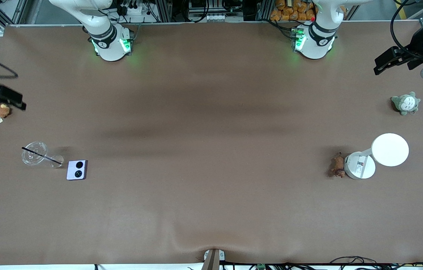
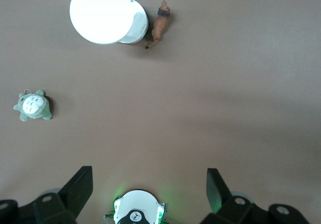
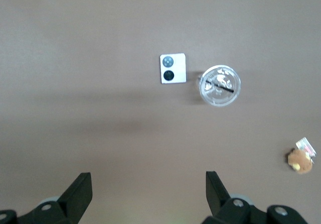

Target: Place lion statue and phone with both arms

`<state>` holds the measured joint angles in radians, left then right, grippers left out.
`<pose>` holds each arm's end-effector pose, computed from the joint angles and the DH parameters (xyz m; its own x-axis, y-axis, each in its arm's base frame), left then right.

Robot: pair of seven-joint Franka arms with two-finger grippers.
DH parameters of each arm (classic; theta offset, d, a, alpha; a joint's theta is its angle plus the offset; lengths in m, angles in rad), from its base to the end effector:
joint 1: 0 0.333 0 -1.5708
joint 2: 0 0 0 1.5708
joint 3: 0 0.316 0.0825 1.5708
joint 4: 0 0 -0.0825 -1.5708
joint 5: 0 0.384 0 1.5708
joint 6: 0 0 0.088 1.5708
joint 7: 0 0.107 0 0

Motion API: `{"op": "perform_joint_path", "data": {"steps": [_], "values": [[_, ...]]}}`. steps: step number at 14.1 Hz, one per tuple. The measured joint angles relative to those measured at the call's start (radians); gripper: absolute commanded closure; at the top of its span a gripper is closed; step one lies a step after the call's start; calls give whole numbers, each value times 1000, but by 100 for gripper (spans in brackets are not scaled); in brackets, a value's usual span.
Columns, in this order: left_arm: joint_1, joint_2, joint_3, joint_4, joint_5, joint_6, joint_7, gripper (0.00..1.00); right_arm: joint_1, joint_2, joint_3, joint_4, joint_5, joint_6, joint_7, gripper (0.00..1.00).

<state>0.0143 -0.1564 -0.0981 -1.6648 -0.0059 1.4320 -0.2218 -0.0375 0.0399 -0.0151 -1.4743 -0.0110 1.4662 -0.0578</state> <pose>0.4881 -0.0460 0.6505 0.9875 0.1393 -0.0731 0.1377 -0.9901 -0.0261 0.5557 -0.0303 0.6385 0.9988 0.0041 -0.0486 0.0045 -1.0000 0.0088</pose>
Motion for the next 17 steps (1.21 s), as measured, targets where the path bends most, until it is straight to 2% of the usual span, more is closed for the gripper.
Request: {"op": "perform_joint_path", "data": {"steps": [4, 17], "values": [[0, 1, 1, 1, -3, 4, 2, 0, 17, -14, -54, -16, 9, -6, 4, 0], [0, 34, 2, 49, -3, 12, 2, 0, 32, -15, -57, -16, 18, -35, 35, 0]]}}
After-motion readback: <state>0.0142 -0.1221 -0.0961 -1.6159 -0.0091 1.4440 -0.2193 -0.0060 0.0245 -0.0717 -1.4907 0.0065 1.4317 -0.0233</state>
